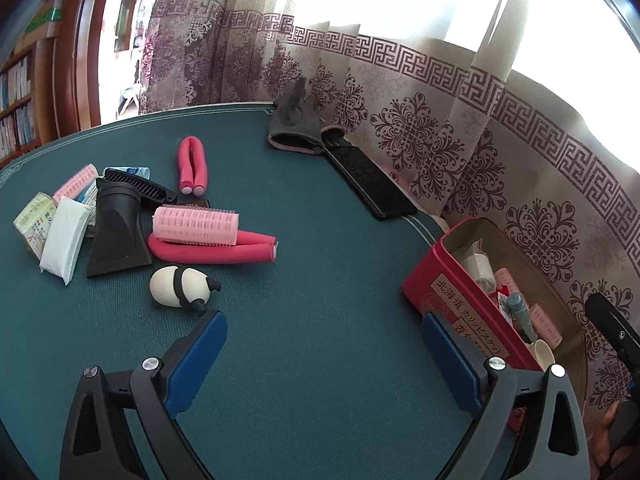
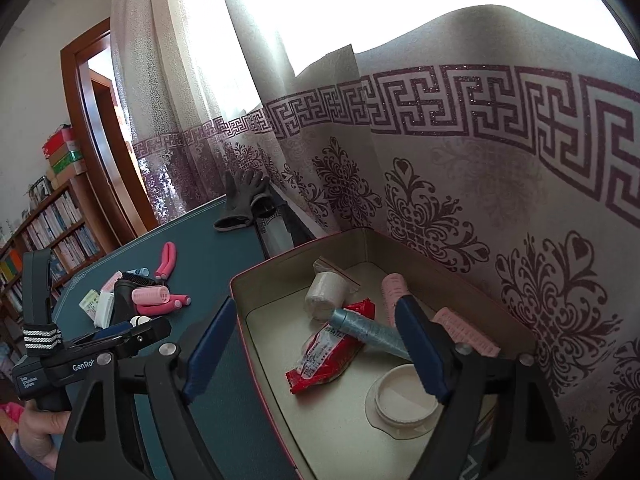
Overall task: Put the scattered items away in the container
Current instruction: 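Withdraw both grippers from the tin back toward the table items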
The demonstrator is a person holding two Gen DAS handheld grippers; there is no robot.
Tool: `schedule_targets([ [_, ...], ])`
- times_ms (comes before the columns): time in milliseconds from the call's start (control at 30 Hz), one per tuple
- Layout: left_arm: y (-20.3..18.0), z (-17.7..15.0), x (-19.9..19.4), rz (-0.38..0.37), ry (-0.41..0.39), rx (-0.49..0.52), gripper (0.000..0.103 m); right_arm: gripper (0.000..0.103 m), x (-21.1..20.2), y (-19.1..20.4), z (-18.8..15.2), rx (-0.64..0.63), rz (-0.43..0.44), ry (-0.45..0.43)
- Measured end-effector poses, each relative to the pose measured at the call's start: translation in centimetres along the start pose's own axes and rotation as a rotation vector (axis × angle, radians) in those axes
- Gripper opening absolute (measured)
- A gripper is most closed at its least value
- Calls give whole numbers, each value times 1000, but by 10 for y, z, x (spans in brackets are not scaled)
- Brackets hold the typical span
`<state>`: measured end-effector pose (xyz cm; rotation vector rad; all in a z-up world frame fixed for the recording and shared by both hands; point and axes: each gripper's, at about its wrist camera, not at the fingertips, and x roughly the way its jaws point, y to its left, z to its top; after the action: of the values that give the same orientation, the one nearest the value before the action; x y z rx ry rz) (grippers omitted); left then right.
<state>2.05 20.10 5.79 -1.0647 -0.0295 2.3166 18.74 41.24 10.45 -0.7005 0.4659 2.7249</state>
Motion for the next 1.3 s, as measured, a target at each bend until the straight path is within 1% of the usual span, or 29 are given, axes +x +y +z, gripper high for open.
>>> schedule_targets([
  [133, 35, -4, -7, 57, -4, -60, 99, 84, 10, 23, -4, -27, 46, 24],
  [233, 58, -5, -15, 102, -22, -85, 99, 85, 15, 44, -6, -62, 76, 39],
  [467, 108, -7, -29, 167, -42, -134, 99, 87, 28, 100, -17, -179, 142, 76],
  [567, 132, -8, -38, 195, -56, -161, 99, 94, 37, 121, -23, -216, 165, 93],
  [633, 149, -10, -46, 215, -68, -185, 99, 101, 43, 133, -27, -230, 172, 102],
  [867, 210, -12, -67, 297, -95, -283, 99, 102, 71, 167, -37, -253, 217, 170],
  [1033, 230, -2, -66, 334, -96, -267, 99, 102, 85, 184, -43, -261, 235, 202],
  [1167, 243, 12, -53, 338, -75, -250, 99, 102, 91, 189, -46, -272, 237, 212],
  [1300, 254, 28, -39, 336, -72, -243, 99, 102, 99, 186, -46, -257, 229, 226],
])
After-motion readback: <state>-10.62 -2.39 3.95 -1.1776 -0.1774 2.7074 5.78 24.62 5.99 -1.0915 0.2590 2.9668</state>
